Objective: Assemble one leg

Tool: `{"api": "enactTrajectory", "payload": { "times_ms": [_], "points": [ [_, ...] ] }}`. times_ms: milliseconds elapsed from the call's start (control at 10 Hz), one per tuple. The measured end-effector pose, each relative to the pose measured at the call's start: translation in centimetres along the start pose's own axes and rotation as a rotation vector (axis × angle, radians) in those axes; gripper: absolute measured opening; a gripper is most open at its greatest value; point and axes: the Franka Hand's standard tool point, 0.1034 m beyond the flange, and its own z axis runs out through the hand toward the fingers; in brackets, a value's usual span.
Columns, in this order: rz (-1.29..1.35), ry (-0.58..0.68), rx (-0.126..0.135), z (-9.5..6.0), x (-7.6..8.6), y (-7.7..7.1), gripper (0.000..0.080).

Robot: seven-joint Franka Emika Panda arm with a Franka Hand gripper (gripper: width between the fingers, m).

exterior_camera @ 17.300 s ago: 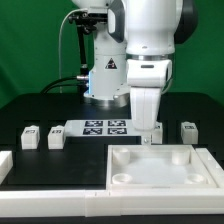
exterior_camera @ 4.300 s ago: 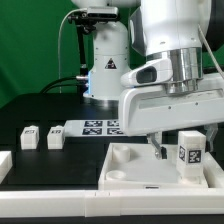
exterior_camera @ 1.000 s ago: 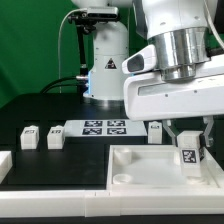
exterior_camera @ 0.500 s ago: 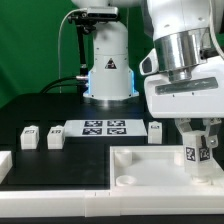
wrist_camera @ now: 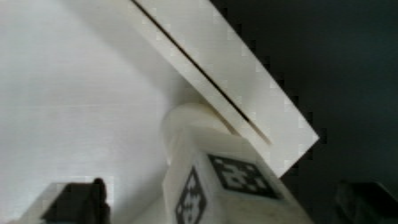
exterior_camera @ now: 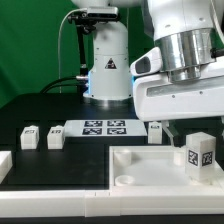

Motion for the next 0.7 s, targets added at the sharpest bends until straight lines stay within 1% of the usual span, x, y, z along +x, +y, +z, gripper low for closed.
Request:
{"api": "enactTrajectory", "payload": {
  "times_ms": [100, 200, 400, 500, 700],
  "points": [
    [-0.092, 0.0, -0.001, 0.03, -0.03, -0.03, 0.0643],
    [-0.269, 0.001, -0.009, 0.04, 0.01, 0.0, 0.0648],
    [-0.54, -0.019, -0.031, -0.05, -0.01, -0.43, 0.0649],
    [-0.634, -0.016, -0.038, -0.1, 0.04, -0.63, 0.0649],
    [-0.928, -0.015, -0.056, 0.02, 0.26, -0.42, 0.0649]
  ]
}}
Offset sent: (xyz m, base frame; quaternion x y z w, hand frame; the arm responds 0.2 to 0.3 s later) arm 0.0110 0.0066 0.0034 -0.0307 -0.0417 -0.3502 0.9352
